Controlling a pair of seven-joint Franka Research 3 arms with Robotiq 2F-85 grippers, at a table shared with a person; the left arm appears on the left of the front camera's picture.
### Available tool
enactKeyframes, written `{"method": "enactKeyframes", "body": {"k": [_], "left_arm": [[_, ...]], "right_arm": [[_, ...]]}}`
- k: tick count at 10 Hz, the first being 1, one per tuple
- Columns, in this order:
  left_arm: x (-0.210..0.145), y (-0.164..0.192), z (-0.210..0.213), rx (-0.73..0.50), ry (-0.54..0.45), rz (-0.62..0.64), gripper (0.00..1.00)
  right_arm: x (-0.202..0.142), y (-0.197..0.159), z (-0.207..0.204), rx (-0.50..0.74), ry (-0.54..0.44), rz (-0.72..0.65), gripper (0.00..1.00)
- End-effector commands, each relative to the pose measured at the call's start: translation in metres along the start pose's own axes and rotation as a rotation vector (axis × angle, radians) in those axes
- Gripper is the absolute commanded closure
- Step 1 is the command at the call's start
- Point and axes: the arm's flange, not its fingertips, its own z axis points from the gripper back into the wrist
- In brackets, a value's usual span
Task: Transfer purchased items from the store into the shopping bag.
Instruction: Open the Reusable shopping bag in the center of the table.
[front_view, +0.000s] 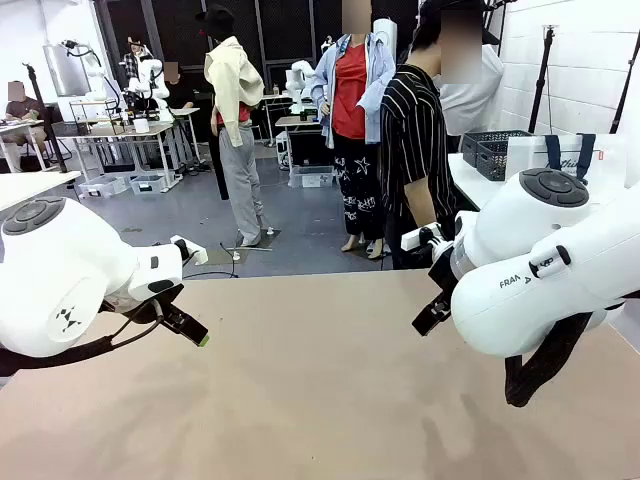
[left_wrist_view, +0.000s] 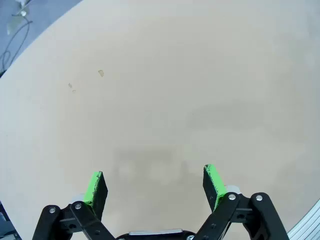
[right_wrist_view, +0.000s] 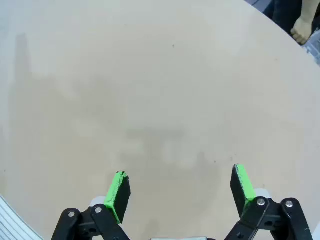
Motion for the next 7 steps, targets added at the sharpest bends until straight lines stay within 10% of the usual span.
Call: {"method": "enactKeyframes", "body": {"k": [1, 7], "left_arm": [[0.0000, 0.0000, 0.0000, 0.000, 0.000, 0.000, 0.00], [0.0000, 0.0000, 0.0000, 0.000, 0.000, 0.000, 0.00]], "right_arm": [[0.0000, 0.0000, 0.0000, 0.000, 0.000, 0.000, 0.00], [0.0000, 0.0000, 0.0000, 0.000, 0.000, 0.000, 0.00]]}}
